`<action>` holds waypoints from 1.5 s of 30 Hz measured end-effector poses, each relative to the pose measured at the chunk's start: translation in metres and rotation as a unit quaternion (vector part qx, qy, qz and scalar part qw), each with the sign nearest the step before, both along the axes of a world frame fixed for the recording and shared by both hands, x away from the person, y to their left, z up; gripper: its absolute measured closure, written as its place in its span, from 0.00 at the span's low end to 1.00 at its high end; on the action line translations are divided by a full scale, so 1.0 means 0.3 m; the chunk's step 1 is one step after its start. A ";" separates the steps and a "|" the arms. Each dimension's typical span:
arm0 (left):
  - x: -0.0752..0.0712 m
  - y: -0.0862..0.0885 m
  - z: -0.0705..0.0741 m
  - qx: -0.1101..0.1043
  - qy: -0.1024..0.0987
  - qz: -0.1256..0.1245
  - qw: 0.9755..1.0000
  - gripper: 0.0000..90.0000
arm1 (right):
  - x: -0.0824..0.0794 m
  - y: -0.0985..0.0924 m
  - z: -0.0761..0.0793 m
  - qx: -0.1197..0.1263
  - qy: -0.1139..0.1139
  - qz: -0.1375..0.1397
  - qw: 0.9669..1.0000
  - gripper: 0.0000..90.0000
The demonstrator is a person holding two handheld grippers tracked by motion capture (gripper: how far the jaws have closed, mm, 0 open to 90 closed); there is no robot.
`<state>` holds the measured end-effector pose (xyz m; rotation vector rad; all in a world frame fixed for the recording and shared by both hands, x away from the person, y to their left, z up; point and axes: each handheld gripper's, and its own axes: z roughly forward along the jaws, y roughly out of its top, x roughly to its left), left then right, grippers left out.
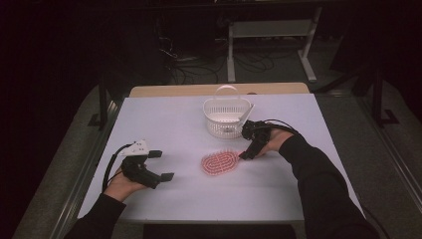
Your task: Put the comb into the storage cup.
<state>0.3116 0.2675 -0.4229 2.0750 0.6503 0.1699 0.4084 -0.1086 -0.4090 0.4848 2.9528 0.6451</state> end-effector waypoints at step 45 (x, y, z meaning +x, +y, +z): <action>0.001 0.001 -0.002 0.002 0.001 -0.002 1.000 0.00 | 0.019 0.025 -0.070 -0.060 0.015 0.047 0.997 0.57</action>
